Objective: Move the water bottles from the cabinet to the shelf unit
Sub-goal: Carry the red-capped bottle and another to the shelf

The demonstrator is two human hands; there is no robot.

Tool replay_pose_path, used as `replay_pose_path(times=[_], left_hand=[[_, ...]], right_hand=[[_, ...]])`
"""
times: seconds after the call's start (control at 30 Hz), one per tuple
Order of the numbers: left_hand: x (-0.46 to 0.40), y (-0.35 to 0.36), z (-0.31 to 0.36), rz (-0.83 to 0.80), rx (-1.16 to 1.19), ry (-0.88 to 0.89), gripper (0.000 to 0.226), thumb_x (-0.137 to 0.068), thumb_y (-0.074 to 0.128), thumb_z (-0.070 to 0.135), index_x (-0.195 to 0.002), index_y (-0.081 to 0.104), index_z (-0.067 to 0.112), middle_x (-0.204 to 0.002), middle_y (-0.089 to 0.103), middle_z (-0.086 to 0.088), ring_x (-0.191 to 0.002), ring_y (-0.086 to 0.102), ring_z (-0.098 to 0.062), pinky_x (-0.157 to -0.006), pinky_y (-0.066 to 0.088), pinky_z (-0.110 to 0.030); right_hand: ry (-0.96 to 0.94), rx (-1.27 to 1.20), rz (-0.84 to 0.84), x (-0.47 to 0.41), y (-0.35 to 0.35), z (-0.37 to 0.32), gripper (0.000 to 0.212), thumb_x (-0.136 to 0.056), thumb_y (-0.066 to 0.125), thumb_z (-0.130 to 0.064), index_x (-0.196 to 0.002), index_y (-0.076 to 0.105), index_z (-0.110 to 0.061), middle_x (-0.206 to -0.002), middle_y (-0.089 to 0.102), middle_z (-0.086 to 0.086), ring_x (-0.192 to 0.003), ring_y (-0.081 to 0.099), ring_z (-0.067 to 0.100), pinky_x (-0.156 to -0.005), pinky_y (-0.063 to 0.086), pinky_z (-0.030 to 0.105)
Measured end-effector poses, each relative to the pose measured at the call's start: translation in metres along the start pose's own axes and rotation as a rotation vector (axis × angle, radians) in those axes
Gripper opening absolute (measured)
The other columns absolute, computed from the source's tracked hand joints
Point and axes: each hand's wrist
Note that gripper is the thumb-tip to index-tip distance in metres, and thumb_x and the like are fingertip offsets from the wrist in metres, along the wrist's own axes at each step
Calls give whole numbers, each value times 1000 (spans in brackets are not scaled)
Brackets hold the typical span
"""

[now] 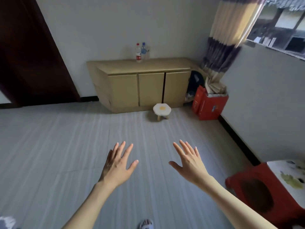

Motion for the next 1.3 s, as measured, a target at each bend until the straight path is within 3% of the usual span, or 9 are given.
replay_pose_path(times=[0.23, 0.37, 0.53, 0.77, 0.9, 1.07, 1.3], left_hand=[[-181, -27, -44, 72, 14, 0, 85, -69, 8, 68, -143, 18, 27, -155, 12, -3, -143, 2, -22, -115, 8, -39], [-259, -20, -56, 26, 22, -21, 87, -67, 4, 71, -143, 11, 30, -155, 5, 0, -143, -4, -18, -115, 5, -36], [-353, 4, -80, -44, 51, -80, 113, -50, -17, 87, -143, 13, 31, -155, 5, 0, -143, -4, -19, -115, 5, -35], [-536, -18, -89, 75, 48, -68, 93, -67, 7, 77, -143, 20, 25, -154, 12, -5, -143, 2, -23, -114, 8, -38], [-616, -25, -102, 126, 63, -75, 101, -65, -6, 83, -142, 24, 25, -153, 18, -5, -143, 7, -23, -113, 9, -34], [-687, -7, -128, 13, 68, -133, 112, -53, -18, 85, -143, 15, 28, -155, 8, -2, -143, 0, -21, -115, 8, -34], [-829, 5, -195, -48, 72, -114, 114, -52, -16, 87, -143, 17, 26, -155, 11, -6, -143, 4, -25, -115, 11, -36]], right_hand=[[-24, -23, 89, -187, -36, 2, 71, -89, 37, -57, -146, 7, -28, -157, 6, 1, -145, 0, 22, -116, -1, 42], [2, -23, 63, -269, -39, 19, 71, -89, 37, -57, -146, 7, -28, -157, 6, 2, -145, 1, 22, -117, 0, 42], [6, -8, -9, -379, -34, 45, 71, -90, 37, -57, -146, 5, -28, -157, 5, 1, -145, 0, 22, -117, 1, 43], [-59, -40, 80, -566, -69, 77, 69, -90, 43, -51, -146, 11, -26, -156, 11, 2, -145, 5, 22, -116, 5, 42], [-72, -43, 74, -651, -81, 83, 69, -89, 42, -53, -146, 11, -27, -156, 11, 2, -145, 5, 22, -116, 6, 42], [-77, -7, -25, -735, -69, 93, 69, -90, 40, -54, -146, 9, -28, -156, 10, 0, -145, 4, 20, -116, 5, 41], [-10, -49, -18, -883, -59, 95, 70, -89, 42, -53, -146, 9, -27, -156, 11, -1, -145, 6, 20, -116, 6, 42]])
Point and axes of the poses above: each hand's wrist, its own x-axis away from the middle knuckle, its own y-axis out of the palm, z = x × y
